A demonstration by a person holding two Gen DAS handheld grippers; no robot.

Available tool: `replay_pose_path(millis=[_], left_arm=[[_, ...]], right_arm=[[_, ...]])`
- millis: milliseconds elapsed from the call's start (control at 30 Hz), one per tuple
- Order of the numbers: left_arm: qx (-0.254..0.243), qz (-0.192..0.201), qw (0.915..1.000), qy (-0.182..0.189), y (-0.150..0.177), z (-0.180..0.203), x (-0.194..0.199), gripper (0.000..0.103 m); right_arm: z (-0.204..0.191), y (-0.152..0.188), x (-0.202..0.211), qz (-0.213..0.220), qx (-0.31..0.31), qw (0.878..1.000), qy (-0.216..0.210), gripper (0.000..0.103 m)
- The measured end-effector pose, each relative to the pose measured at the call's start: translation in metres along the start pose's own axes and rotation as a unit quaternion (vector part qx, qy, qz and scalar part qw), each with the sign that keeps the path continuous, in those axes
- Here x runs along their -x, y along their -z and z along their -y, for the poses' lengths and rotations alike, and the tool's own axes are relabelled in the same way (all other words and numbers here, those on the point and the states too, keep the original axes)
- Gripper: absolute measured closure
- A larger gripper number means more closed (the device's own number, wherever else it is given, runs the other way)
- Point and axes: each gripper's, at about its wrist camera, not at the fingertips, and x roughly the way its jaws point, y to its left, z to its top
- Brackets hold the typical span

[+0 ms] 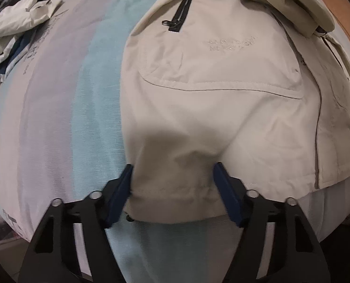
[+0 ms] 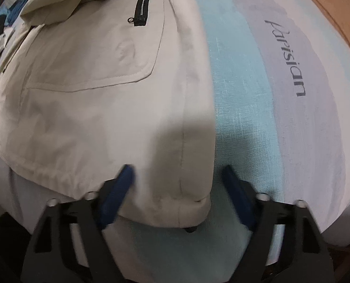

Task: Fold large clothes
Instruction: 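Move both tools to the jacket hem and close on it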

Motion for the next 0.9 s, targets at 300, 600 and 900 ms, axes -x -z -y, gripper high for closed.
replay_pose_path(millis=[300,600,900], left_arm=[[0.001,-0.008,0.9999,-0.005,-0.006,-0.01,0.0,0.055],[0.004,-0.021,0.9998,0.003,-0.02,-0.017,-0.002,0.067],[0.025,-0.021,0.9984,-0.045,-0.022,-0.024,0.003,0.034]], right_arm=[[0.004,-0.007,0.004,-0.022,0.004,1.0,-0.001,0.059],[0.007,-0.021,-0.008,-0.037,0.012,0.999,0.006,0.067],[-0.014,-0.027,0.005,-0.038,0.039,0.998,0.029,0.074]])
